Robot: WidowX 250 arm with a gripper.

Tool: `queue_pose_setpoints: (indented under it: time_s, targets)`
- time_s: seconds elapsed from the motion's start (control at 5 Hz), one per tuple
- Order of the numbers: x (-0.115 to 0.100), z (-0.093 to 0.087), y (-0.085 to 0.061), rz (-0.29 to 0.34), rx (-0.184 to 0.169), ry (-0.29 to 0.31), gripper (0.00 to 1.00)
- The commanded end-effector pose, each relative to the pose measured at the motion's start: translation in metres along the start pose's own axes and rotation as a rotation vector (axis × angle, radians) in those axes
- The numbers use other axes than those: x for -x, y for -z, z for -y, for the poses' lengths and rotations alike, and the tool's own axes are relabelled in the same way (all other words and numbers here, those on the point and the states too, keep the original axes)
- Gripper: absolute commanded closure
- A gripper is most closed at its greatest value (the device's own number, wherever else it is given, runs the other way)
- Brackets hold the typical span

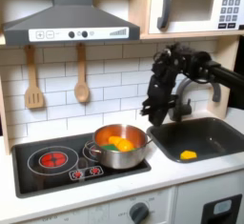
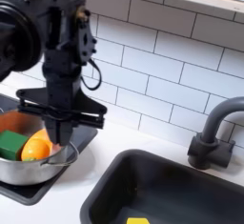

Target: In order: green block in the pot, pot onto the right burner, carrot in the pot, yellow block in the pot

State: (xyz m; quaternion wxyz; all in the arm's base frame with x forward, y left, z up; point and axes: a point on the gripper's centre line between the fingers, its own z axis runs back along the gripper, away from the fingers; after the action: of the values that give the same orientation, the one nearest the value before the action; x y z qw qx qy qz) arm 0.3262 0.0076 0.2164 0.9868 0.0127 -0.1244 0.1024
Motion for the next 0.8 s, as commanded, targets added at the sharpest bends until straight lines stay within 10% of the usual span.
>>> queue_pose_setpoints:
  time_s: [0.0, 0.6]
  targets:
    - [0.024, 0.038, 0.007, -0.053, 0.062, 0.076, 1.0]
    - [0.033, 0.07, 0.02, -0.066, 0.092, 0.18, 1.0]
